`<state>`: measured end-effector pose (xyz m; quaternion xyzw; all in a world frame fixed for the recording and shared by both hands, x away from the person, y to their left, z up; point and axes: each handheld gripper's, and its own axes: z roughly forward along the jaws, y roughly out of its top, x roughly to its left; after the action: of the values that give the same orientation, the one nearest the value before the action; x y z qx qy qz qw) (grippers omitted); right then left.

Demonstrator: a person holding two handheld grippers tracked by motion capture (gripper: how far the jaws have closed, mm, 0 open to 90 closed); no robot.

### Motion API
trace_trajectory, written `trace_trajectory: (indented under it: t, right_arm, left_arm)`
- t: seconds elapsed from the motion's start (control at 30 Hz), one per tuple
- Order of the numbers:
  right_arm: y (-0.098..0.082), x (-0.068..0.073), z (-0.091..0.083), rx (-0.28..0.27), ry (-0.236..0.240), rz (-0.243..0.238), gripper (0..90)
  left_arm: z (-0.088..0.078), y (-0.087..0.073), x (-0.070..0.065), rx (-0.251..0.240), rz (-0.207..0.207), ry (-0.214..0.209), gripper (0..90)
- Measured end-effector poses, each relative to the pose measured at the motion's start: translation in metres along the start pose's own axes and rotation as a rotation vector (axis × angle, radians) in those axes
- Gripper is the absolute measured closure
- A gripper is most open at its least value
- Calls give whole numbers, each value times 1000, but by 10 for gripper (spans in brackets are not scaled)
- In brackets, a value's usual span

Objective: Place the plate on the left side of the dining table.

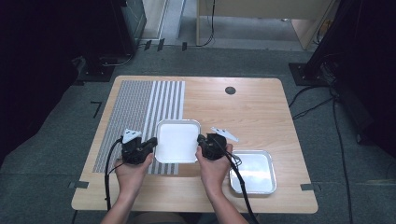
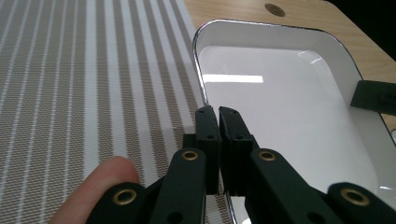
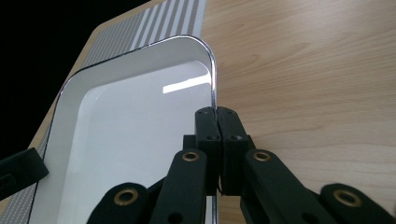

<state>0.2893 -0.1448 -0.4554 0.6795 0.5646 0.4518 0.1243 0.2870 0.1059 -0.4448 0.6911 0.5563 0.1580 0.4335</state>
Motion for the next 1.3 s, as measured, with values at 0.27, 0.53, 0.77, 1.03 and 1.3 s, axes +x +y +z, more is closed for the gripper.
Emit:
trace_trajectory:
  t: [0.27,0.53,0.77,1.03,1.3]
  right_arm:
    - [0,25,24,23,28,-9,899]
    - [1,51,47,39,46,-22,898]
    - [4,66,68,60,54,-19,898]
    - [7,80,97,86,45,18,898]
    - [11,92,125,102,32,33,899]
  left_arm:
    - [-6,9,34,-7,-24,40,887]
    - [-9,18,64,-10,-56,66,891]
    - [-4,28,88,-4,-88,72,893]
    - [9,36,112,-1,-103,106,896]
    - [21,46,134,-6,-123,127,898]
